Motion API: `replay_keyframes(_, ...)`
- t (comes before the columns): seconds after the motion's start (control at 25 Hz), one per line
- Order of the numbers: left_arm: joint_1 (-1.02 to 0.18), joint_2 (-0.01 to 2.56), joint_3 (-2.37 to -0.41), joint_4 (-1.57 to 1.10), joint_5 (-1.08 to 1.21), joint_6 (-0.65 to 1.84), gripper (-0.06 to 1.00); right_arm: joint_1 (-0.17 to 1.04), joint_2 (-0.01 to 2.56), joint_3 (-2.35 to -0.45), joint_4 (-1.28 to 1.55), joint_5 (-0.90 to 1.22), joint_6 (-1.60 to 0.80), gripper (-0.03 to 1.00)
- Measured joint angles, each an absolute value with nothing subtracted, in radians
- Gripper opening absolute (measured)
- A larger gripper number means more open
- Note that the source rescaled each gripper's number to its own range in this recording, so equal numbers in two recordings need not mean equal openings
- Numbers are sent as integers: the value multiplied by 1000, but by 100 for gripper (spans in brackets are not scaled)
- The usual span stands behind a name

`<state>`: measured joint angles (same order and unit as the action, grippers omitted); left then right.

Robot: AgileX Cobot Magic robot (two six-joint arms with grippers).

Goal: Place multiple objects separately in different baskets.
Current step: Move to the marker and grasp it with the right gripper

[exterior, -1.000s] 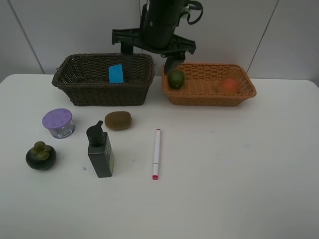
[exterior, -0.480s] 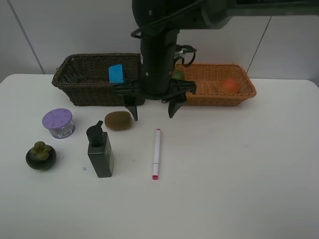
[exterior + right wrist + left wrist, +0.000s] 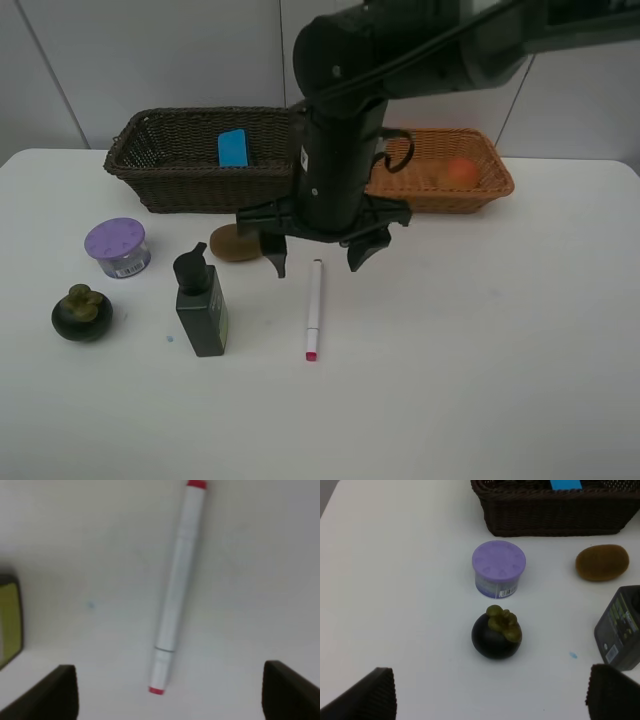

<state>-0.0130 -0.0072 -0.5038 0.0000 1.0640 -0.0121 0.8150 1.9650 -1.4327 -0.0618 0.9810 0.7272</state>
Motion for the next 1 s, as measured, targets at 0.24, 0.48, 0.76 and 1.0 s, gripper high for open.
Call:
replay_keyframes(0.24, -13, -7, -504, 0, 1064, -12, 100, 817, 1965, -1362, 0, 849, 800, 87)
replay_keyframes(0.48, -13, -7, -504, 0, 1064, -12, 100, 807, 1965, -1358, -21, 828, 835, 87)
replay_keyframes(0.76, -13, -7, -504, 0, 1064, -12, 100, 798, 2003, -1357, -23, 823, 838, 87)
replay_keyframes(1.0, -13, -7, -504, 0, 1064, -12, 100, 798, 2052, -1357, -23, 821, 839, 87)
